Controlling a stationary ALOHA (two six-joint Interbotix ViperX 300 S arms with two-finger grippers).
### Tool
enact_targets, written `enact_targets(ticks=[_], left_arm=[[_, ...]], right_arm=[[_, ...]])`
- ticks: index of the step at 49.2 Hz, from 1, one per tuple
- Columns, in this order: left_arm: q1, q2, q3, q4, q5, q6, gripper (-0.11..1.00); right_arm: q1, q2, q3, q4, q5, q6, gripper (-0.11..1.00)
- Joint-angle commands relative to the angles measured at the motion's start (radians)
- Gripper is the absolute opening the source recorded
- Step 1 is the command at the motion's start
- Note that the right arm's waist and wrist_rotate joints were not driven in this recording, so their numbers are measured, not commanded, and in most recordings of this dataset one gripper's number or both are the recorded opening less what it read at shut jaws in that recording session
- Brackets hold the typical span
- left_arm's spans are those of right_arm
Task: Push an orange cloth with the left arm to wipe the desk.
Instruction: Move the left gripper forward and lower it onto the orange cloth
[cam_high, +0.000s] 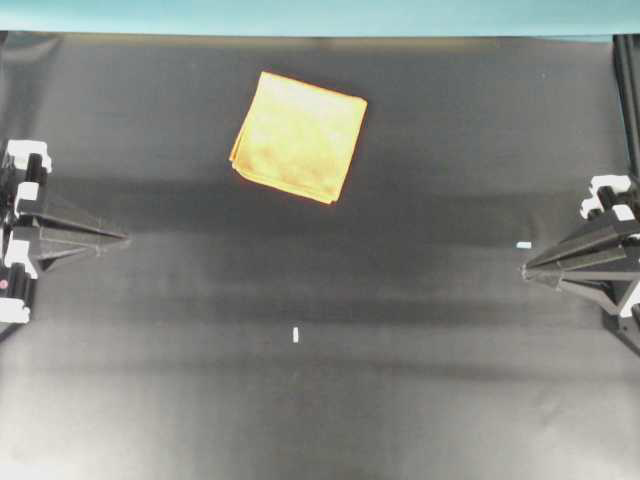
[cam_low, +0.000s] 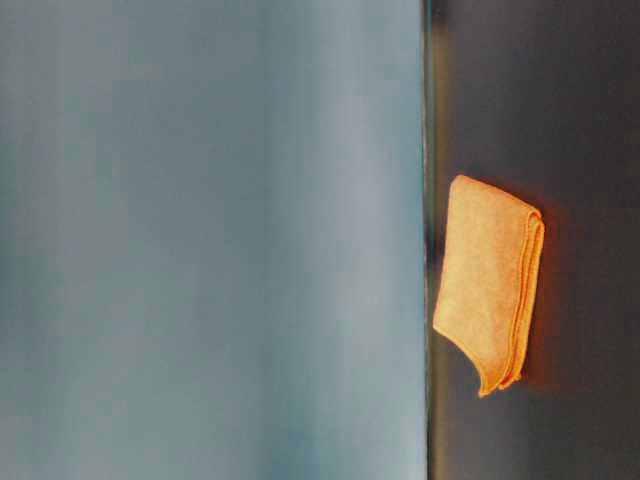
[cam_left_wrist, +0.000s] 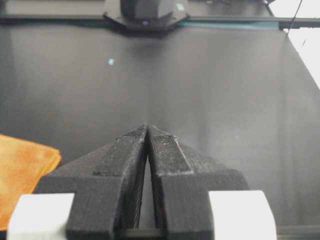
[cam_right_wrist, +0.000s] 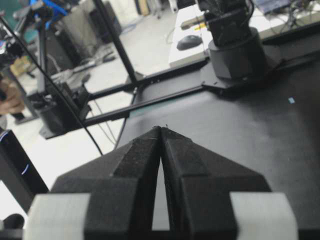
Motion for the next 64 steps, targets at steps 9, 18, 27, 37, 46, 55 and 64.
enact_targets(ticks=[9, 18, 27, 37, 46, 55, 64], left_arm=[[0.17, 0.255, -0.058, 0.04, -0.052, -0.017, 0.0], [0.253, 0.531, -0.173, 0.04, -0.092, -0.008, 0.0], [0.33, 0.776, -0.336, 0.04, -0.1, -0.002, 0.0], [0.36, 0.953, -0.482, 0.041, -0.144, 0.005, 0.0], [0.37, 1.062, -0.529, 0.041, -0.202, 0.064, 0.01], [0.397, 1.18, -0.58, 0.041, -0.213, 0.084, 0.35], [0.43, 1.284, -0.63, 0.041, -0.213, 0.087, 0.85]], right_arm=[[-0.002, 0.011, -0.002, 0.002, 0.069, -0.002, 0.0], [-0.002, 0.008, -0.002, 0.002, 0.11, 0.0, 0.0], [0.0, 0.008, 0.008, 0.002, 0.117, 0.0, 0.0], [0.0, 0.003, 0.023, 0.006, 0.117, -0.002, 0.0], [0.0, 0.003, 0.026, 0.008, 0.12, -0.002, 0.0], [-0.002, 0.003, 0.028, 0.008, 0.12, -0.002, 0.0], [0.0, 0.002, 0.032, 0.006, 0.118, -0.002, 0.0]])
